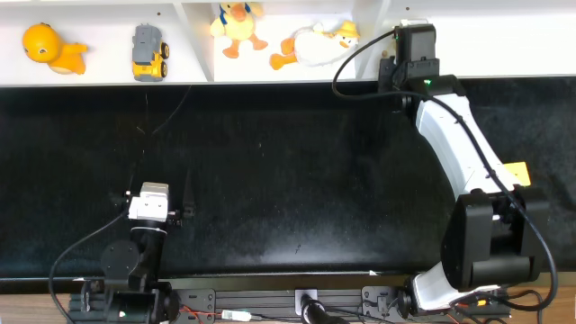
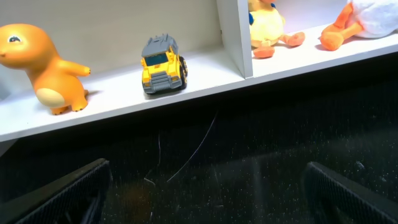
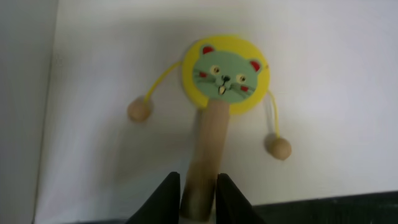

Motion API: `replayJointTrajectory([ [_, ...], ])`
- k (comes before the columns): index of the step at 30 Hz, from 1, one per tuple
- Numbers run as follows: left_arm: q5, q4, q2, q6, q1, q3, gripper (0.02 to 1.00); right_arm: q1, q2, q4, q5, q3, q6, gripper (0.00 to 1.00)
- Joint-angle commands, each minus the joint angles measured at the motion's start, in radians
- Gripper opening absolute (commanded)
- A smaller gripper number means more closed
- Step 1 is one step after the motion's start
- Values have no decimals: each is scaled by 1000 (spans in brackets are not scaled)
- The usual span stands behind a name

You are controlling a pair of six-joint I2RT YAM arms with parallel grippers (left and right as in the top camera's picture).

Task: Store Toys

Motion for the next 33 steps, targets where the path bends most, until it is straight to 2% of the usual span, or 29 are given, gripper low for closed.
replayJointTrajectory([
  [1, -8, 2, -13, 15, -3, -6, 998, 0, -80, -11, -7, 17, 0, 248],
  [8, -8, 2, -13, 15, -3, -6, 998, 0, -309, -18, -8, -227, 1, 292],
  [15, -8, 2, -13, 15, -3, -6, 998, -14, -658, -74, 15, -547, 97, 301],
  [22, -8, 2, -13, 15, -3, -6, 998, -186, -841, -291, 17, -646, 263, 406],
  [25, -8, 2, -13, 15, -3, -6, 996, -274, -845, -352, -16, -645, 262, 520],
  [26, -8, 2, -13, 15, -3, -6, 998, -292, -844, -363, -21, -645, 262, 606],
  [27, -8, 2, -13, 15, -3, -6, 998, -314, -841, -366, -31, -645, 262, 763],
  [28, -8, 2, -13, 15, -3, -6, 998, -330, -838, -366, -34, -645, 262, 855],
  [30, -8, 2, -13, 15, -3, -6, 998, -353, -831, -364, -34, -645, 262, 930],
  [31, -8, 2, -13, 15, -3, -6, 996, -360, -826, -365, -34, -645, 262, 998],
  [33, -8, 2, -13, 15, -3, -6, 998, -362, -826, -367, -34, -645, 259, 998],
])
